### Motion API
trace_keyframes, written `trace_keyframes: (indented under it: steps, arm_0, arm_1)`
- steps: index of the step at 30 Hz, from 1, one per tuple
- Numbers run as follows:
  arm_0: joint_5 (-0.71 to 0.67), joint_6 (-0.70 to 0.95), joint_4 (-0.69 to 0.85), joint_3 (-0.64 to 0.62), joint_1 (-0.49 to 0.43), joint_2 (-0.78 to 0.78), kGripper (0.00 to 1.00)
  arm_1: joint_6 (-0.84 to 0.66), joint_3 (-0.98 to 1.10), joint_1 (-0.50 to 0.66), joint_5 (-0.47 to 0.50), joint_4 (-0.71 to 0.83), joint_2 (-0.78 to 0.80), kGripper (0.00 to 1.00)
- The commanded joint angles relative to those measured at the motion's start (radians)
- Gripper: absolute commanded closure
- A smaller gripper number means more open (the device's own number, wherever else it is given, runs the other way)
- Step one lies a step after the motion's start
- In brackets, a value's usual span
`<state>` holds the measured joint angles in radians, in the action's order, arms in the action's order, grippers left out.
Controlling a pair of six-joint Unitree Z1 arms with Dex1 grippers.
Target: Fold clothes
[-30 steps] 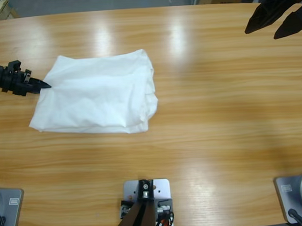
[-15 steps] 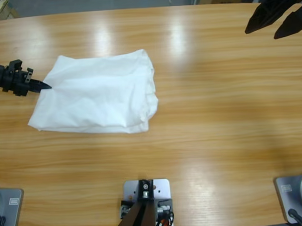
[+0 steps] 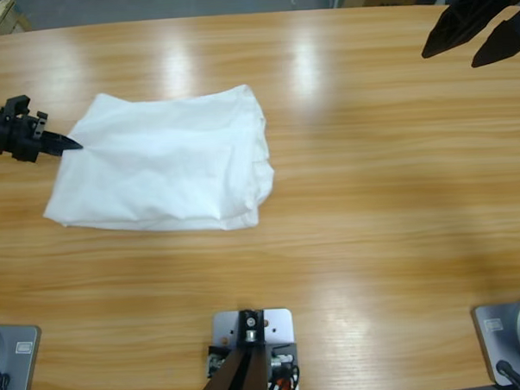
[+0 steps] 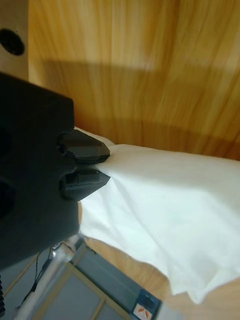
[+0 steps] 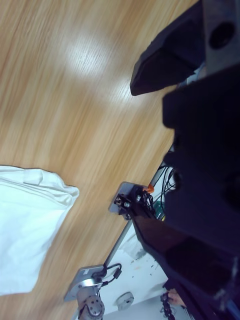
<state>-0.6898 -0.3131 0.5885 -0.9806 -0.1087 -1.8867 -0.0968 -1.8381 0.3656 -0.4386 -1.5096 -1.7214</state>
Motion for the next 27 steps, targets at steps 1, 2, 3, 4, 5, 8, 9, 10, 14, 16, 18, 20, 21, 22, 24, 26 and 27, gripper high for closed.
trace_keyframes:
  steps: [1,2,3,4,5,8,9,10,14,16,18,20,21,22,24,26,27]
  arm_0:
    - [-0.013,-0.003,0.075,-0.063,0.035,0.115,1.0]
    - [-0.012,-0.005,0.094,-0.083,0.033,0.129,1.0]
    - [-0.011,-0.006,0.109,-0.098,0.027,0.138,1.0]
    - [-0.01,-0.006,0.124,-0.112,0.021,0.142,1.0]
    - [-0.01,-0.006,0.138,-0.124,0.015,0.143,1.0]
    - [-0.008,-0.003,0.173,-0.138,-0.02,0.149,1.0]
    - [-0.006,-0.001,0.181,-0.138,-0.038,0.149,1.0]
    - [-0.001,0.004,0.19,-0.138,-0.053,0.147,1.0]
    - [0.034,0.009,0.214,-0.138,-0.108,0.135,1.0]
    - [0.046,0.009,0.224,-0.138,-0.139,0.128,1.0]
    - [0.048,0.009,0.229,-0.139,-0.158,0.127,1.0]
    - [0.048,0.011,0.236,-0.146,-0.163,0.127,1.0]
    - [0.047,0.011,0.242,-0.153,-0.162,0.127,1.0]
    - [0.046,0.011,0.253,-0.165,-0.158,0.126,1.0]
    - [0.038,0.009,0.271,-0.196,-0.117,0.121,1.0]
    - [0.03,0.007,0.288,-0.225,-0.056,0.119,1.0]
    - [0.027,0.004,0.29,-0.236,-0.023,0.12,1.0]
  arm_1:
    - [-0.008,0.02,0.007,-0.022,-0.004,0.002,0.0]
    - [-0.008,0.018,0.007,-0.023,-0.004,0.003,0.0]
    - [-0.008,0.015,0.007,-0.023,-0.004,0.003,0.0]
    - [-0.008,0.013,0.007,-0.023,-0.004,0.003,0.0]
    - [-0.008,0.013,0.007,-0.023,-0.004,0.003,0.0]
    - [-0.008,0.014,0.007,-0.025,-0.004,0.005,0.0]
    - [-0.008,0.016,0.007,-0.025,-0.004,0.006,0.0]
    - [-0.006,0.017,0.007,-0.025,-0.004,0.006,0.0]
    - [-0.004,0.019,0.007,-0.026,-0.004,0.006,0.0]
    - [-0.004,0.019,0.007,-0.026,-0.004,0.007,0.0]
    - [-0.003,0.026,0.007,-0.026,-0.004,0.009,0.0]
    - [-0.002,0.034,0.007,-0.029,-0.004,0.009,0.0]
    - [-0.001,0.037,0.007,-0.03,-0.004,0.011,0.0]
    - [0.0,0.04,0.007,-0.031,-0.004,0.011,0.0]
    - [0.005,0.044,0.007,-0.032,-0.004,0.01,0.0]
    - [0.008,0.045,0.007,-0.035,-0.004,0.007,0.0]
    - [0.008,0.044,0.007,-0.037,-0.003,0.005,0.0]
